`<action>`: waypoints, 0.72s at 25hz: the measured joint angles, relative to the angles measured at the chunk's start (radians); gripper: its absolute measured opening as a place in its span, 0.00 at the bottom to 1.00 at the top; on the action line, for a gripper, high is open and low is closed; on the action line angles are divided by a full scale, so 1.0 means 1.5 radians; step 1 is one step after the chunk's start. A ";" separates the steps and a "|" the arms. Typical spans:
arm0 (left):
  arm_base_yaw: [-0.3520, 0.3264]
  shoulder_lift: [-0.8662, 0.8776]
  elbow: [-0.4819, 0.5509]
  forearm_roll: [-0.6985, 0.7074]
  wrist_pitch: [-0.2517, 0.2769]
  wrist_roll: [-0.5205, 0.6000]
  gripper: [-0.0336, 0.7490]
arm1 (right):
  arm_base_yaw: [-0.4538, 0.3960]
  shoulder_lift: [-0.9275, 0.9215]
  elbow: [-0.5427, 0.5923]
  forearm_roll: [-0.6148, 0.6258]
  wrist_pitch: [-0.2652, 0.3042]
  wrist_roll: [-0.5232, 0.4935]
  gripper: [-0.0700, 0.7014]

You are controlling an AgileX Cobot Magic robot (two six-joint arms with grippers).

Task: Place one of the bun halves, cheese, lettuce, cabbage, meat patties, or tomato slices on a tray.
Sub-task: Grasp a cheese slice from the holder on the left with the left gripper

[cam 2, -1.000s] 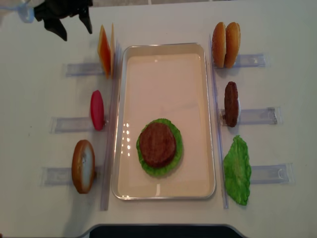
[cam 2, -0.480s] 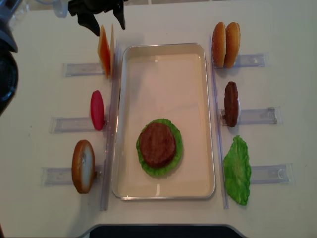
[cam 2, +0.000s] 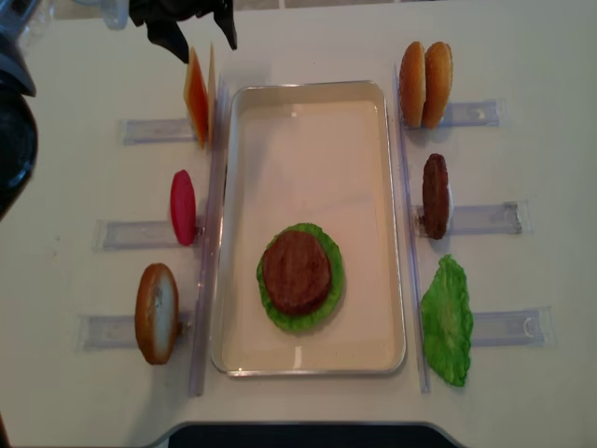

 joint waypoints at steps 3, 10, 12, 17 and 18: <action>0.000 0.014 0.000 0.000 0.000 0.005 0.86 | 0.000 0.000 0.000 0.000 0.000 0.000 0.82; 0.000 0.034 0.000 -0.001 0.000 0.008 0.86 | 0.000 0.000 0.000 0.000 0.000 0.000 0.82; 0.000 0.043 0.000 -0.002 0.000 0.009 0.86 | 0.000 0.000 0.000 0.000 0.000 0.000 0.82; 0.000 0.054 0.000 -0.006 0.000 0.009 0.80 | 0.000 0.000 0.000 0.000 0.000 0.000 0.81; 0.000 0.055 0.000 -0.006 0.000 0.009 0.75 | 0.000 0.000 0.000 0.000 0.000 0.000 0.81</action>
